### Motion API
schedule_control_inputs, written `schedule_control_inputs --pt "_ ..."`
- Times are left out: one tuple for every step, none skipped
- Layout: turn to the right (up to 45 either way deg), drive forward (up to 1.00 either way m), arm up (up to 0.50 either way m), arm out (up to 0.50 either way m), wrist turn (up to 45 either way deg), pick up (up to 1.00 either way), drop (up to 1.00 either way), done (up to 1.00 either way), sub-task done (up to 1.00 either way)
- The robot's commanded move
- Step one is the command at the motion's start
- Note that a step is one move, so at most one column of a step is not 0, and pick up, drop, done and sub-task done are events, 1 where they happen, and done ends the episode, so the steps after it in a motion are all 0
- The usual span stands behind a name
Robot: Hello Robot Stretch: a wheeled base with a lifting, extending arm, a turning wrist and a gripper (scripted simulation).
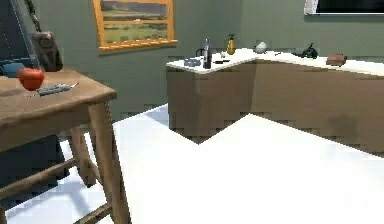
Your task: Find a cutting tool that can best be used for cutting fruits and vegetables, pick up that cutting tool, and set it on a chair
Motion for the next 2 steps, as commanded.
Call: schedule_control_inputs --pt "18.0 0.00 0.00 0.00 0.0 0.00 0.00 0.00 0.00" --pt "3.0 0.00 0.00 0.00 0.0 0.00 0.00 0.00 0.00"
